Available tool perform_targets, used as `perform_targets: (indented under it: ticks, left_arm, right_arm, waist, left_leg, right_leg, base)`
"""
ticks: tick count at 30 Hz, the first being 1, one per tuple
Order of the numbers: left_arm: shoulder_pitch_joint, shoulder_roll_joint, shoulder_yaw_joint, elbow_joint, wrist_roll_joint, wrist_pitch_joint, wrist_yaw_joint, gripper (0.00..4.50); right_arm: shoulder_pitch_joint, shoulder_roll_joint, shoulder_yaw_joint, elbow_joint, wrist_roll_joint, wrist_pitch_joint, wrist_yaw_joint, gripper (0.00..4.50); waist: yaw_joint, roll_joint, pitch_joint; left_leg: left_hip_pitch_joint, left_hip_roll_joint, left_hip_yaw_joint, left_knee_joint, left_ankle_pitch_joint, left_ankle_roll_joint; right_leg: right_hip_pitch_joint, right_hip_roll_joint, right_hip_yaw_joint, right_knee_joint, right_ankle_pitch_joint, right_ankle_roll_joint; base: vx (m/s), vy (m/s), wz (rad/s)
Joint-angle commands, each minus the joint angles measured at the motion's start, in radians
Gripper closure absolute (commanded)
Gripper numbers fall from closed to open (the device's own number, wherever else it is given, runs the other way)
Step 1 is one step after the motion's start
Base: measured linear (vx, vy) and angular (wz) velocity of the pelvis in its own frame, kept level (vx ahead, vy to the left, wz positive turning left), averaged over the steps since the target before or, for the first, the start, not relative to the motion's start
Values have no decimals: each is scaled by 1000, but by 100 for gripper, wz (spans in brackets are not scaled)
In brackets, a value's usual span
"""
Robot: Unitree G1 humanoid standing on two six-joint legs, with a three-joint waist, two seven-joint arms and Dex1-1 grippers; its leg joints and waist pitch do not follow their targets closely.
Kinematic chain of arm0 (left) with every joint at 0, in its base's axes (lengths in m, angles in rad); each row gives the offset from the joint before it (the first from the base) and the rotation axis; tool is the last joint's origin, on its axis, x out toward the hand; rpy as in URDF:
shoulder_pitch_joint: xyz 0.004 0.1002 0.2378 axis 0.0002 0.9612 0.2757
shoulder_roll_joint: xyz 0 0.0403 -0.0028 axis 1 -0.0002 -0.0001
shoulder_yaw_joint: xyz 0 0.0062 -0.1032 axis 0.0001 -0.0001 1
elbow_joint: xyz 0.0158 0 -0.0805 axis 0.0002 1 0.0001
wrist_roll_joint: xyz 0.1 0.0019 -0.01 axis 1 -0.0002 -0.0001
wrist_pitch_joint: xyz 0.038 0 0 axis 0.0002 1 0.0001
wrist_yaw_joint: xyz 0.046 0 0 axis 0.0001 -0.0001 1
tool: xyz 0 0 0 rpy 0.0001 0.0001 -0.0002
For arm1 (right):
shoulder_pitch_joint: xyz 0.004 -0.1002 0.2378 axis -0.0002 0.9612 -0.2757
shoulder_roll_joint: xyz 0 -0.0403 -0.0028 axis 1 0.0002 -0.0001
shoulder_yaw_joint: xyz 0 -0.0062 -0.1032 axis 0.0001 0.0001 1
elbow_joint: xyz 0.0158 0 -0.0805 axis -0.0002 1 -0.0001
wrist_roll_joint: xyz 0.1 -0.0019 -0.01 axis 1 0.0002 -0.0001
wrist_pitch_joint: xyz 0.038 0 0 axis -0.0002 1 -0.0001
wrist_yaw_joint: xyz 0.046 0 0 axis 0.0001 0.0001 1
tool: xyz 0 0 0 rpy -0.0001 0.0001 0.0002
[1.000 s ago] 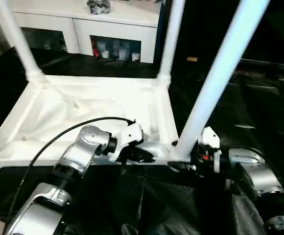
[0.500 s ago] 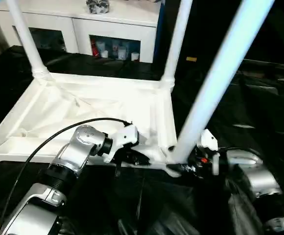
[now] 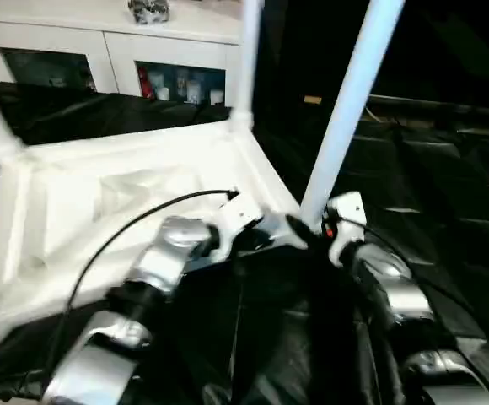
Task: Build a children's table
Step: Rotate leg to tighten
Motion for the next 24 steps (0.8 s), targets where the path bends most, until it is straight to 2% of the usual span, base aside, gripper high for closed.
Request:
perform_targets:
  ticks: [1, 4, 5, 6, 7, 12, 13, 17, 19, 22, 24]
  left_arm:
    - [-25, -78, -46, -45, -30, -23, -16, 450]
    - [-15, -53, -47, -56, -36, -42, -46, 450]
    - [-14, -52, -47, -56, -37, -43, -48, 450]
    - [-12, -39, -46, -55, -42, -60, -69, 450]
    - [-11, -35, -45, -54, -42, -64, -74, 450]
    - [-3, 7, -43, -57, -54, -110, -140, 450]
    - [-2, 19, -42, -62, -64, -112, -171, 450]
    - [-3, 80, -52, -67, -84, -136, -299, 450]
    - [-4, 82, -52, -67, -85, -137, -303, 450]
    - [-4, 111, -57, -70, -98, -140, -364, 450]
    - [2, 143, -61, -68, -96, -155, -406, 450]
  right_arm:
    - [6, 61, 78, 39, -46, 10, 35, 129]
    - [16, 31, 88, 9, -51, -3, 69, 106]
    - [16, 30, 88, 9, -52, -4, 70, 93]
    - [19, 11, 84, 7, -55, -21, 73, 71]
    - [20, 7, 82, 8, -51, -23, 78, 71]
    - [55, -61, 97, -25, -13, -64, 273, 71]
    - [68, -78, 106, -46, 2, -58, 343, 71]
    - [124, -178, 188, -118, 23, -52, 638, 71]
    - [126, -182, 190, -121, 24, -51, 648, 71]
    - [137, -221, 217, -147, 39, -39, 753, 71]
    - [155, -249, 241, -192, 60, -38, 844, 87]
  waist:
    - [3, 3, -58]
    - [3, 3, -59]
    - [2, 3, -58]
    - [2, -3, -57]
    - [3, 1, -56]
    - [11, 1, -54]
    - [13, 7, -54]
    - [18, 6, -55]
    - [24, 6, -53]
    - [29, 5, -53]
    - [33, 5, -52]
  left_leg:
    - [2, 58, -29, -64, -124, 48]
    - [2, 58, -27, -62, -103, 74]
    - [3, 58, -27, -62, -115, 75]
    - [4, 58, -26, -62, -122, 75]
    - [4, 59, -27, -63, -129, 74]
    - [6, 61, -26, -63, -158, 76]
    - [5, 62, -28, -64, -151, 77]
    - [0, 62, -28, -62, -141, 100]
    - [0, 64, -26, -60, -147, 102]
    - [4, 65, -25, -60, -161, 94]
    - [5, 66, -25, -61, -168, 90]
  right_leg:
    - [44, -100, 61, -69, -75, -223]
    - [45, -99, 59, -64, -22, -238]
    - [45, -100, 59, -67, -40, -239]
    - [45, -101, 60, -70, -55, -237]
    - [45, -101, 60, -70, -78, -235]
    - [44, -103, 61, -76, -118, -223]
    - [44, -102, 61, -74, -108, -226]
    - [50, -100, 58, -70, -74, -236]
    - [48, -99, 57, -71, -88, -238]
    - [46, -100, 55, -73, -124, -238]
    - [43, -99, 56, -73, -136, -235]
  base:
    - [0, 0, 0]
    - [0, 0, 0]
    - [0, 0, 0]
    - [0, 0, 0]
    - [0, 0, 0]
    - [0, 0, 0]
    - [0, 0, 0]
    - [0, 0, 0]
    - [0, 0, 0]
    - [0, 0, 0]
    - [0, 0, 0]
